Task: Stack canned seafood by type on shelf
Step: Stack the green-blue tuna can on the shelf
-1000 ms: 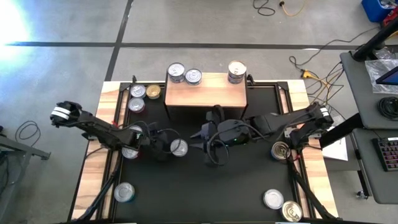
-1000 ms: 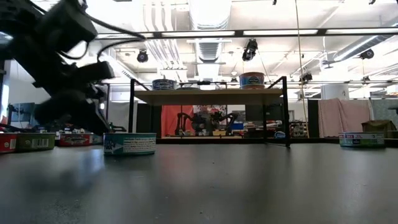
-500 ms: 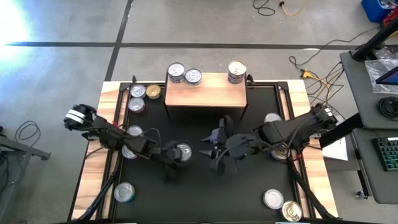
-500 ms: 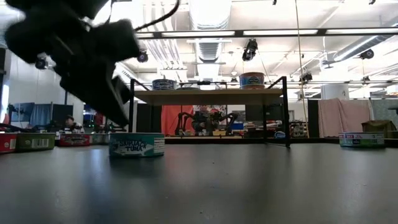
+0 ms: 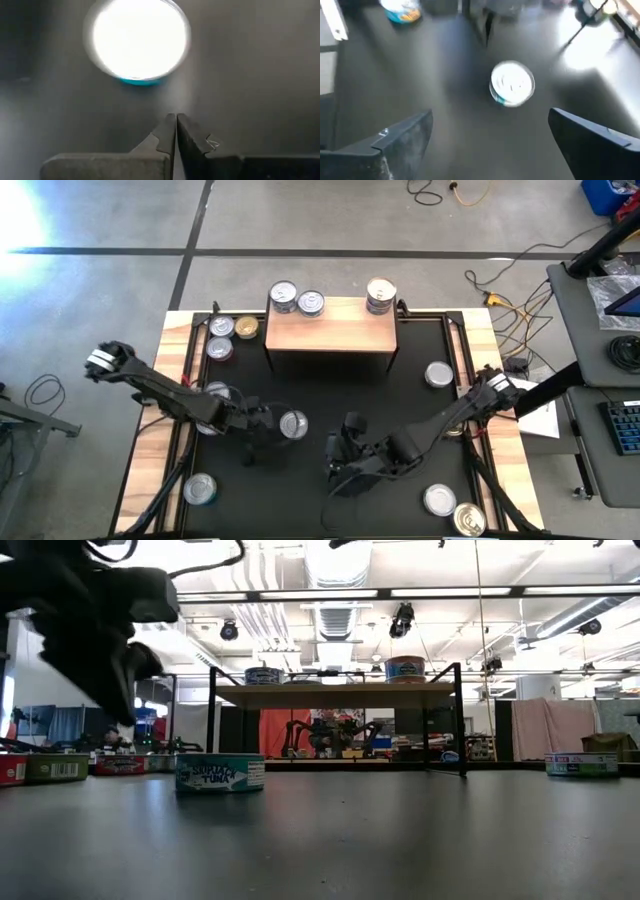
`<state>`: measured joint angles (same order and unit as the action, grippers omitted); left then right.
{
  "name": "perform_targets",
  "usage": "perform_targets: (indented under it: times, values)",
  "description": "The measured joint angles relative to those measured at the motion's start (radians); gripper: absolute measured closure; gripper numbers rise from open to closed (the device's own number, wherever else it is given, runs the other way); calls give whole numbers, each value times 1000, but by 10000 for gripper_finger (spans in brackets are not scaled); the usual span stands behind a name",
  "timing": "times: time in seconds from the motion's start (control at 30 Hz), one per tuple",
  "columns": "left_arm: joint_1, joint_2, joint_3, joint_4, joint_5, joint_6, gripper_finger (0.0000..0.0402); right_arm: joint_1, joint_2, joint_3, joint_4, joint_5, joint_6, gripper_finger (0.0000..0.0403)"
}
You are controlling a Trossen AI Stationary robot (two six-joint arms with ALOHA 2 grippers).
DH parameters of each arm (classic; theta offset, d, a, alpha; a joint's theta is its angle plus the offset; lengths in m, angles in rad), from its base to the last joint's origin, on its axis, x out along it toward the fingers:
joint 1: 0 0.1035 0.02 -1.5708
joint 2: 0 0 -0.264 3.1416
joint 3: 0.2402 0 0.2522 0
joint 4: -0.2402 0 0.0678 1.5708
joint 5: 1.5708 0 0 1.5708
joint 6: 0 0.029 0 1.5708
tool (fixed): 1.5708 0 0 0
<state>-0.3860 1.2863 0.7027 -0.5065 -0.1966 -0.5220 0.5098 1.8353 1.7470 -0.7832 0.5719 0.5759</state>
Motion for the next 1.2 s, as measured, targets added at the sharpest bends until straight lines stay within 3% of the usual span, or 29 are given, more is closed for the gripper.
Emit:
perform_targets:
  times: [0.2, 0.37, 0.6, 0.9, 1.0, 1.1, 1.2]
  values:
    - [74, -116, -84, 27, -30, -89, 400, -8, 77, 0, -17, -3, 164, 3]
    - [186, -109, -184, 50, -32, -37, 400, -8, 136, 15, 48, 4, 298, 3]
    - [285, -45, -317, 418, 1, 194, 400, 0, 192, 151, 1, 5, 436, 3]
    - [269, 125, -340, 861, 137, 350, 400, 2, 261, 215, -32, 13, 503, 3]
    - [266, 153, -316, 825, 197, 347, 400, 1, 259, 214, -15, 48, 575, 3]
    - [260, 152, -313, 721, 206, 352, 400, 21, 244, 217, -43, 158, 624, 3]
    - [260, 123, -324, 666, 206, 370, 400, 53, 242, 214, -185, 235, 723, 3]
